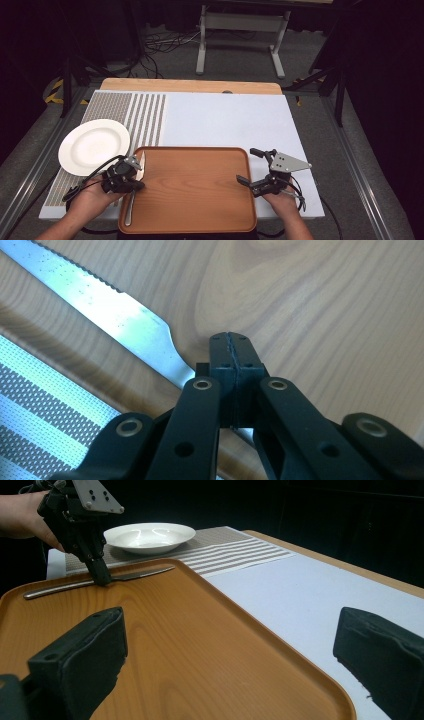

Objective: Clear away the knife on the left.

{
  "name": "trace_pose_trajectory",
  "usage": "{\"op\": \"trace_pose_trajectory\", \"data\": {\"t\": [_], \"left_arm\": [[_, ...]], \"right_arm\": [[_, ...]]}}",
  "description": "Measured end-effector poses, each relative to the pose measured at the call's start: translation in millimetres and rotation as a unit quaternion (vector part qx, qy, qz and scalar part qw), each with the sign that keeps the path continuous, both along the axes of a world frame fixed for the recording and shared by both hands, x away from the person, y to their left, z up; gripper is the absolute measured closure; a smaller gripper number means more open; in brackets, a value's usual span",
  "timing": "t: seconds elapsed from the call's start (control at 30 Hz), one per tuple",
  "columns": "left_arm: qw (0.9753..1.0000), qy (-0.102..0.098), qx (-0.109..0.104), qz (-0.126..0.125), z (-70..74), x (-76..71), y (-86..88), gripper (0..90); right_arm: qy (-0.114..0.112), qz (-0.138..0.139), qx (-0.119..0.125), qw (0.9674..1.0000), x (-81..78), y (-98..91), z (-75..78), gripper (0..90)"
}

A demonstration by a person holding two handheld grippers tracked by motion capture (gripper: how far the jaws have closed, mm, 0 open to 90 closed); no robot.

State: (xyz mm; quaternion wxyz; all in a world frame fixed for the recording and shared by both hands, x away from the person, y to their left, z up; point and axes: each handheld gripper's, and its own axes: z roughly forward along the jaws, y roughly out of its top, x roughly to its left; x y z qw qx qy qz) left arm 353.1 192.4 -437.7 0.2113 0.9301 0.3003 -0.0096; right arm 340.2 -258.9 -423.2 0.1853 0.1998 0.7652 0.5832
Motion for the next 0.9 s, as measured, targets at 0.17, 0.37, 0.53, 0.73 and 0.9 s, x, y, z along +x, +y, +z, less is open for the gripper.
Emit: {"op": "trace_pose_trajectory", "data": {"t": [0.17, 0.37, 0.53, 0.73, 0.9], "left_arm": [[1.0, 0.001, -0.001, 0.002, -0.1, 0.6, 1.1, 90.0], [1.0, 0.004, -0.002, 0.004, 0.0, 1.0, 1.3, 90.0], [1.0, -0.002, -0.008, 0.003, 1.1, 1.1, 1.7, 89.6], [0.9982, -0.018, -0.057, 0.005, 11.9, 1.6, 4.0, 66.4], [0.9941, -0.06, -0.089, -0.011, 20.7, -0.1, 3.9, 42.1]], "right_arm": [[0.0, 0.0, -0.001, 1.0, 0.0, 0.2, -0.1, 1.4], [0.001, 0.0, -0.001, 1.0, 0.1, 0.2, -0.3, 1.4], [0.001, 0.0, -0.001, 1.0, 0.0, 0.1, -0.3, 1.4], [0.0, 0.0, 0.0, 1.0, -0.3, -0.1, 0.0, 1.4], [0.0, 0.0, 0.0, 1.0, -1.1, -0.4, 0.0, 1.4]]}}
